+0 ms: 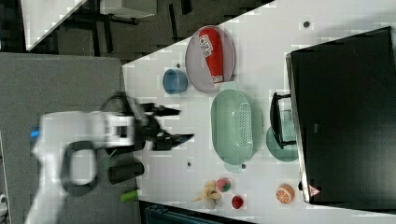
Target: Drag strainer left to right.
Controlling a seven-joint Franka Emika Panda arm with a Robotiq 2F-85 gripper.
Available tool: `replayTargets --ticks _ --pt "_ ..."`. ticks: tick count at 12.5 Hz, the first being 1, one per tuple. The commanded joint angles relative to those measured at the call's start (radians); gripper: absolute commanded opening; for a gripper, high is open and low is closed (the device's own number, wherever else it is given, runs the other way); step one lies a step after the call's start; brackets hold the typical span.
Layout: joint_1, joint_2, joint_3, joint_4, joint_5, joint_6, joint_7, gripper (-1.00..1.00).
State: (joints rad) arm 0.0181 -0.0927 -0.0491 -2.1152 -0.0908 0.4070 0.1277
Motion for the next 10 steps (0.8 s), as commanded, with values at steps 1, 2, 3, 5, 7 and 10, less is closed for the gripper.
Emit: replayTargets --ticks 1,2,3,5,7,10 --pt "0.001 -0.105 -0.013 0.085 0.038 -0.224 -0.049 1.00" --pt "0.001 -0.134 -0.012 0.110 0.058 -0.282 -0.049 1.00" --pt "0.002 -0.161 -0.012 0.126 0.067 -0.313 -0.058 1.00" --pt "0.003 -0.210 -0.009 0.130 0.067 -0.326 -0.124 1.00" --pt "0.003 -0.231 -0.013 0.127 0.067 -0.351 -0.138 1.00" --pt "0.002 -0.231 -0.014 0.126 0.067 -0.365 -0.138 1.00"
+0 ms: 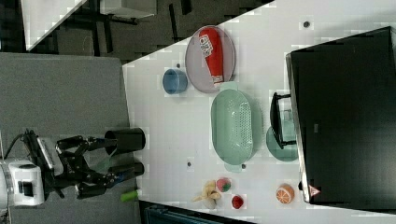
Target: Drag strainer left to right.
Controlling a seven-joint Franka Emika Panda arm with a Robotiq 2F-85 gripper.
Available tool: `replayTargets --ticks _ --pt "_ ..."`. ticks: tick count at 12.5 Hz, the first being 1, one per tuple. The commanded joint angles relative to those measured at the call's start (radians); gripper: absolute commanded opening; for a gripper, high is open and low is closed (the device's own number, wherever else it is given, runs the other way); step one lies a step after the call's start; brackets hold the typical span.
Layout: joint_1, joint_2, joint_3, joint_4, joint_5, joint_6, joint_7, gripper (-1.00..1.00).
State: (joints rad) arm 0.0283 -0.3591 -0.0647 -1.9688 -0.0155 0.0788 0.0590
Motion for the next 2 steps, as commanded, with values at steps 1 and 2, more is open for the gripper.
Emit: replayTargets --ticks 1,2 --pt "-0.008 0.036 0.003 -0.020 -0.008 -0.036 -0.069 1.00" --pt "-0.008 0.037 0.003 -0.020 -0.008 -0.037 -0.069 1.00"
